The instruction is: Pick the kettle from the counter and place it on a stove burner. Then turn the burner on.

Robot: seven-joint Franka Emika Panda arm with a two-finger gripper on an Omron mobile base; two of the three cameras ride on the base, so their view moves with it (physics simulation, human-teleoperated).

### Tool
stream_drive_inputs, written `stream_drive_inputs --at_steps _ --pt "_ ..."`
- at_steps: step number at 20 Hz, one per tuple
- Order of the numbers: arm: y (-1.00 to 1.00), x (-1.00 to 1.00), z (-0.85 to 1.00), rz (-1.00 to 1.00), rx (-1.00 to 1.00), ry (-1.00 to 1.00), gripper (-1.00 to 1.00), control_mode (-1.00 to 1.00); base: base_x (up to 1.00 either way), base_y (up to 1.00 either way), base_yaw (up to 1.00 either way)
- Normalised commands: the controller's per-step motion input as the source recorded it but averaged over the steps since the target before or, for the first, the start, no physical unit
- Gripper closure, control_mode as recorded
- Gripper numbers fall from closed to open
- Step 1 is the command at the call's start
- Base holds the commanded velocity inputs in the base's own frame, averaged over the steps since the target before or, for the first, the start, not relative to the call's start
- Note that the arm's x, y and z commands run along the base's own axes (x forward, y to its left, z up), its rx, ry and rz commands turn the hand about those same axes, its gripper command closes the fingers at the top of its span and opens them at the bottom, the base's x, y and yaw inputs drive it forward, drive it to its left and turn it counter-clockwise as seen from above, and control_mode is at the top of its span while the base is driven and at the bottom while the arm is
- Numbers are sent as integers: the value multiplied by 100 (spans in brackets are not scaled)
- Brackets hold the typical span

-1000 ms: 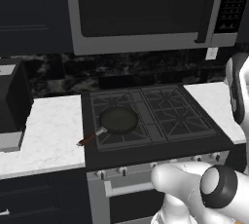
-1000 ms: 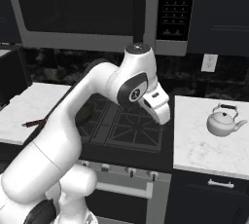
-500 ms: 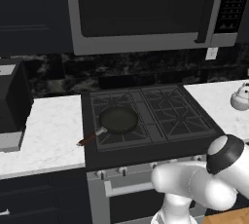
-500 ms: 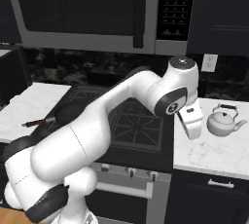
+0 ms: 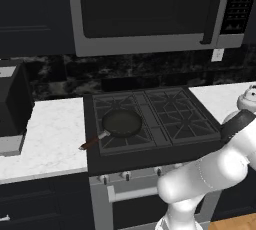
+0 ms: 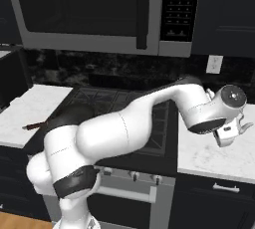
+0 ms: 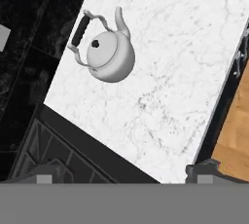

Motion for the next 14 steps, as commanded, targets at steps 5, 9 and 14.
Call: stream_drive_inputs --at_steps 5,9,14 --pt "-24 72 0 12 0 -3 -100 -100 0 0 0" --pt "0 60 -1 0 0 0 -100 -100 0 0 0" --pt "-1 22 -1 0 0 4 -100 -100 0 0 0"
